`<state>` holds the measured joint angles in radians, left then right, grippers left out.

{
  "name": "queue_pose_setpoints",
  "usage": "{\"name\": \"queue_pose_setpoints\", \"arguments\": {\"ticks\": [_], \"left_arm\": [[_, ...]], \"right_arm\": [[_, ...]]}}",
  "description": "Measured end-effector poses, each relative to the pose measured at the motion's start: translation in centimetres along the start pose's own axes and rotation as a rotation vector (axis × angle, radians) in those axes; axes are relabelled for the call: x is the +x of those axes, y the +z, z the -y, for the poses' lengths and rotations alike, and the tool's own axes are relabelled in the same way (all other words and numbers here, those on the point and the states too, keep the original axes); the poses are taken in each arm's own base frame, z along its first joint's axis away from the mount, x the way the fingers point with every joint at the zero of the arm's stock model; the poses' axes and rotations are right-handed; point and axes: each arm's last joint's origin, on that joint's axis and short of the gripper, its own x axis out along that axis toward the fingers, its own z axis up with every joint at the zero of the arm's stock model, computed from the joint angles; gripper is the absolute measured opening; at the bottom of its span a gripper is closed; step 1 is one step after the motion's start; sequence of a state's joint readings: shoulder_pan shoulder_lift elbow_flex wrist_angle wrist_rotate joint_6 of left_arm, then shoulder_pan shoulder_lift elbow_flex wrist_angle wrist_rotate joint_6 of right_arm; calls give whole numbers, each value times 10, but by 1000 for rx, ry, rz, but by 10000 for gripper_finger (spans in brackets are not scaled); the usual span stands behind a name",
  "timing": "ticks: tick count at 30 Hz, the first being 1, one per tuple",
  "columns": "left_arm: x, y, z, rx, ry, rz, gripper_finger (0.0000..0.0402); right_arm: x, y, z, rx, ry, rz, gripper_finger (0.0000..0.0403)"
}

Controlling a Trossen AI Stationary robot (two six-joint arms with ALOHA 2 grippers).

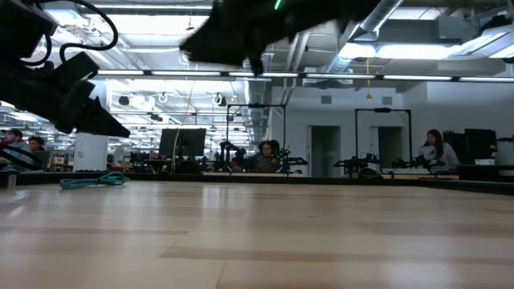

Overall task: Pick and place USB-C Cables
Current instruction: Put the black blue charger cable into the orange bin

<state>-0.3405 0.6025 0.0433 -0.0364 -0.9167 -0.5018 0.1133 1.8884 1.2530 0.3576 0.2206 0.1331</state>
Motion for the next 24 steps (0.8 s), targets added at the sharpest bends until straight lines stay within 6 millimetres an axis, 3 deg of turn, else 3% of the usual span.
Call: {"name": "queue_pose_setpoints", "arguments": {"ticks": [5, 11, 18, 24], "left_arm": [[0, -1, 1, -39, -18, -14, 0], [3, -5, 0, -79, 52, -16, 0], [12, -7, -7, -105, 138, -51, 6], [24, -12, -15, -175, 175, -167, 65]], "right_arm": [[36, -28, 46, 58, -32, -55, 152], [46, -38, 67, 62, -14, -103, 144], [31, -8, 78, 78, -19, -37, 147], [19, 14, 98, 91, -60, 30, 164]]}}
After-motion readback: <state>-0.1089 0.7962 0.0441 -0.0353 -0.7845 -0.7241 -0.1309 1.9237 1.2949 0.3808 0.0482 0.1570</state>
